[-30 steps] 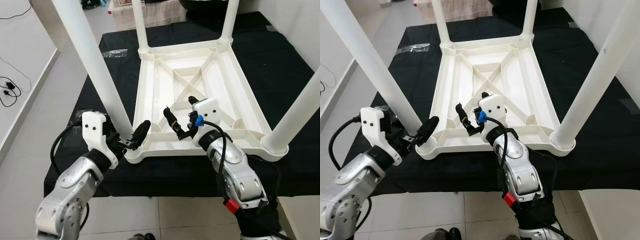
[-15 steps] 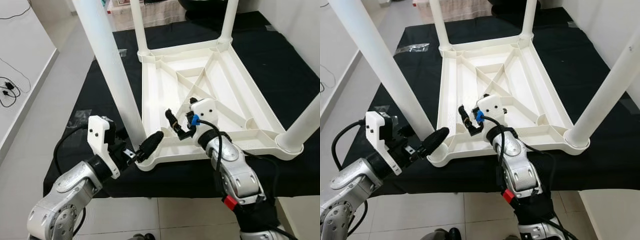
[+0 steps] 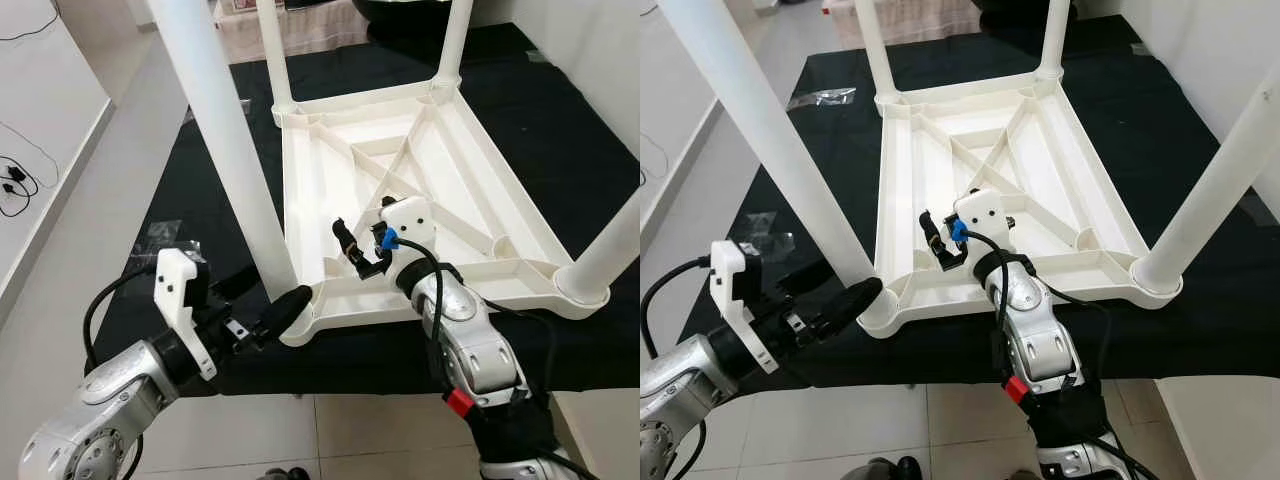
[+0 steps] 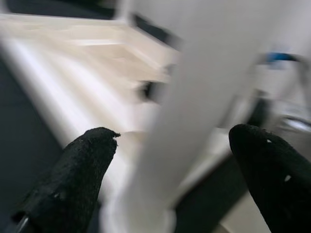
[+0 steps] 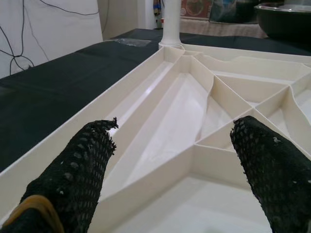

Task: Building children table

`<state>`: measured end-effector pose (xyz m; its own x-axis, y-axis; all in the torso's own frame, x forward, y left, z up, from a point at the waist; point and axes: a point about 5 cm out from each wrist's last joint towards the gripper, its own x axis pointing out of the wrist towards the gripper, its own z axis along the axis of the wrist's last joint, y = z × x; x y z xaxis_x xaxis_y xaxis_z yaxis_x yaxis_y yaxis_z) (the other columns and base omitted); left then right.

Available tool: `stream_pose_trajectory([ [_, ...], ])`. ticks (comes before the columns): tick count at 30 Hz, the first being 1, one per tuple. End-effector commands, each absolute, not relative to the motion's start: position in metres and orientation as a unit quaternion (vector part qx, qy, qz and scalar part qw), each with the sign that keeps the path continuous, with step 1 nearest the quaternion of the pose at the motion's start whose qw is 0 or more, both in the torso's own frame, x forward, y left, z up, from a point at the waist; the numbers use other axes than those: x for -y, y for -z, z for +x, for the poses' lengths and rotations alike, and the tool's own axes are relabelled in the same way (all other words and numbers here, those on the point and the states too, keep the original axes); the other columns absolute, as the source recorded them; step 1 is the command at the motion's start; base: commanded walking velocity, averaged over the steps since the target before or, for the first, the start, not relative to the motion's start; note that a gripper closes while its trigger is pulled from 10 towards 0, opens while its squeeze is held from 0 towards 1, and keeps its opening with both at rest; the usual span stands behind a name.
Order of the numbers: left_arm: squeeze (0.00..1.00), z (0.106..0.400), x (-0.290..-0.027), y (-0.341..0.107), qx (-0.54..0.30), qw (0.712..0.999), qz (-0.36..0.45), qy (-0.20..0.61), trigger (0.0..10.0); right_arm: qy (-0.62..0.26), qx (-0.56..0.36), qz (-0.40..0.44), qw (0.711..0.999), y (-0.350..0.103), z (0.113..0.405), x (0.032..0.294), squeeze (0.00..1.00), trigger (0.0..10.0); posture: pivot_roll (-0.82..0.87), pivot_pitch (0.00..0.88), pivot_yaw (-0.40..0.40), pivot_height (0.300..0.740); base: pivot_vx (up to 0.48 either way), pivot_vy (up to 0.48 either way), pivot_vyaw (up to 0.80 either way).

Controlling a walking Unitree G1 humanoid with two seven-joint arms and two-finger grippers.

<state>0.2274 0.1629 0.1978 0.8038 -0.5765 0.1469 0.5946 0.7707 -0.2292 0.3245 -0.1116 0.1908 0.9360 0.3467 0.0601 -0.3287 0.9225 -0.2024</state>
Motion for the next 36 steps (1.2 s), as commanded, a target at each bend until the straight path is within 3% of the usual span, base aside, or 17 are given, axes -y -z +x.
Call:
stream_pose_trajectory([
  [1, 0.00, 0.230, -0.181, -0.191, 0.038, 0.954, -0.160, 0.252, 10.0, -0.168, 0.032, -0.097, 0.980, -0.184, 0.325, 0.111, 0.00, 10.0, -0.02, 0.192, 0.095, 0.740, 0.000, 0.000, 0.00],
  [11, 0.00, 0.235, -0.209, -0.183, 0.069, 0.955, -0.264, 0.115, 10.0, -0.160, 0.027, -0.100, 0.982, -0.181, 0.326, 0.114, 0.00, 10.0, -0.02, 0.193, 0.098, 0.740, 0.000, 0.000, 0.00],
  [16, 0.00, 0.232, -0.197, -0.172, 0.043, 0.958, -0.251, 0.131, 10.0, -0.158, 0.027, -0.102, 0.982, -0.181, 0.326, 0.114, 0.00, 10.0, -0.02, 0.193, 0.099, 0.740, 0.000, 0.000, 0.00],
  [19, 0.00, 0.227, -0.172, -0.162, 0.013, 0.955, -0.239, 0.175, 10.0, -0.159, 0.027, -0.103, 0.982, -0.181, 0.326, 0.114, 0.00, 10.0, -0.02, 0.193, 0.097, 0.740, 0.000, 0.000, 0.00],
  [23, 0.00, 0.224, -0.158, -0.164, 0.005, 0.949, -0.232, 0.212, 10.0, -0.172, 0.032, -0.094, 0.980, -0.182, 0.325, 0.111, 0.00, 10.0, -0.02, 0.193, 0.096, 0.740, 0.000, 0.000, 0.00],
  [29, 0.00, 0.222, -0.146, -0.165, -0.003, 0.951, -0.189, 0.245, 10.0, -0.196, 0.039, -0.084, 0.976, -0.183, 0.320, 0.107, 0.00, 10.0, -0.03, 0.191, 0.097, 0.740, 0.000, 0.000, 0.00],
  [36, 0.00, 0.229, -0.143, -0.167, 0.017, 0.966, -0.129, 0.222, 10.0, -0.196, 0.035, -0.084, 0.976, -0.181, 0.316, 0.111, 0.00, 10.0, -0.03, 0.187, 0.094, 0.740, 0.000, 0.000, 0.00],
])
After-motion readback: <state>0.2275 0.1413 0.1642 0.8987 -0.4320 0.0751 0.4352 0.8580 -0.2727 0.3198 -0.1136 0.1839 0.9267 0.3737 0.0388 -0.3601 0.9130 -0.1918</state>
